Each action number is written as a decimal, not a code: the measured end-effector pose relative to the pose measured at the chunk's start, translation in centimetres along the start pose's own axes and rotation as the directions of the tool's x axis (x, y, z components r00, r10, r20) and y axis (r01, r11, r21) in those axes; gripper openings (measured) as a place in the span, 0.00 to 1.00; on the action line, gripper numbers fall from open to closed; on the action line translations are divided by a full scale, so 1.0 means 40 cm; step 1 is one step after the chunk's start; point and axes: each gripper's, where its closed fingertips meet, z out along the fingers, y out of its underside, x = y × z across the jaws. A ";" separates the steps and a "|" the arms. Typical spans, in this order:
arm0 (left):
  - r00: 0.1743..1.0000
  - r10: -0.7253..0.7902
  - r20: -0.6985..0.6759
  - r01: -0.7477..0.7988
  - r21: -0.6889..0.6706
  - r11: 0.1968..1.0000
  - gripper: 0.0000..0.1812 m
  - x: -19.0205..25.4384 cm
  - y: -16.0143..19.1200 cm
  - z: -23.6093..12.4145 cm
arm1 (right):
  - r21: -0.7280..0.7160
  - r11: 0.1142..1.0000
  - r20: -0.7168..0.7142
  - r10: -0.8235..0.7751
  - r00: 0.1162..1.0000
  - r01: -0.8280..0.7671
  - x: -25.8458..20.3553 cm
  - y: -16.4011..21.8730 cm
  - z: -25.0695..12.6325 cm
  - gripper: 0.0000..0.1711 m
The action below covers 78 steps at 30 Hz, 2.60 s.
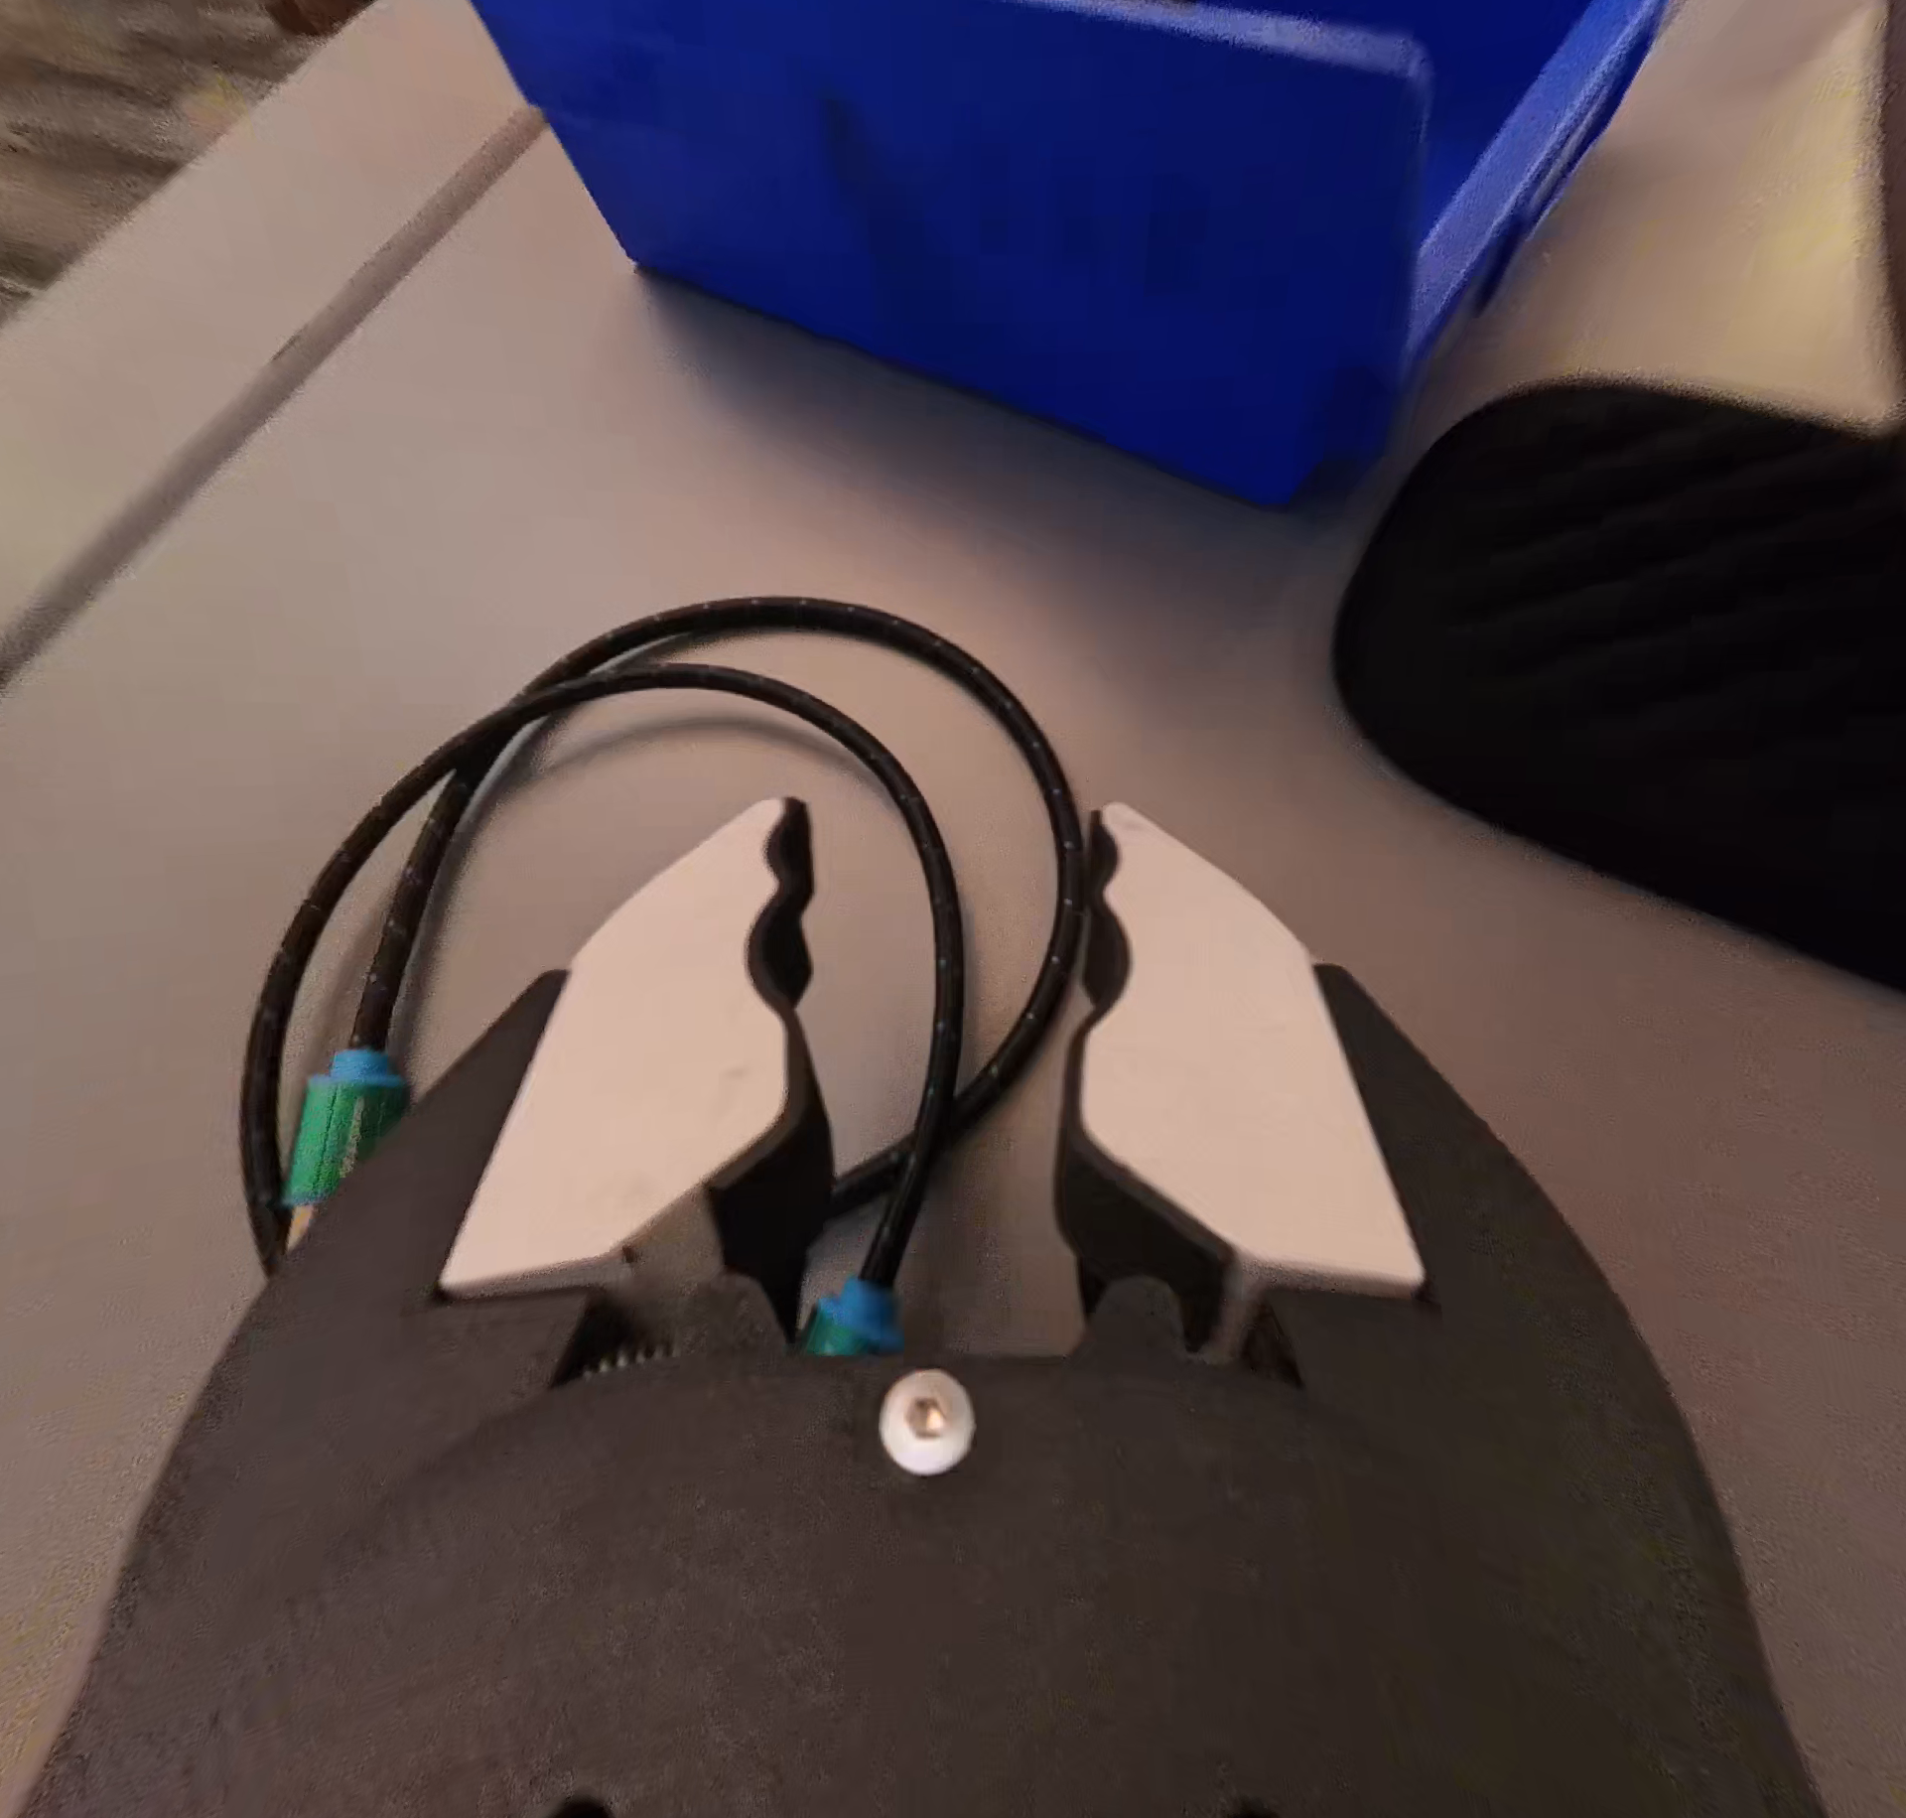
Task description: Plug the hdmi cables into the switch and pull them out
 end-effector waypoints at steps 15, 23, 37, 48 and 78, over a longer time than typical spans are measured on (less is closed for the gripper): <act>0.527 -0.387 0.756 0.481 0.110 0.870 0.28 -0.931 0.444 -0.932 | -0.082 0.996 -0.004 -0.043 0.999 0.042 -0.011 0.026 0.026 0.31; 0.477 -0.763 0.437 0.813 0.110 0.571 0.38 -1.037 0.594 -0.890 | -0.165 0.977 0.028 -0.136 0.990 0.139 -0.059 0.037 0.073 0.31; 0.605 -0.590 0.534 0.743 -0.114 0.659 0.35 -1.007 0.631 -0.834 | -0.230 0.961 0.032 -0.149 0.988 0.153 -0.055 0.079 0.097 0.31; 0.565 -0.633 0.529 0.727 0.044 0.686 0.28 -1.023 0.538 -0.840 | -0.213 0.966 0.027 -0.147 0.989 0.149 -0.049 0.071 0.084 0.30; 0.608 0.238 0.757 0.082 -0.358 0.930 0.12 -0.868 0.088 -0.877 | -0.163 0.972 0.044 -0.163 0.986 0.168 -0.062 0.040 0.072 0.30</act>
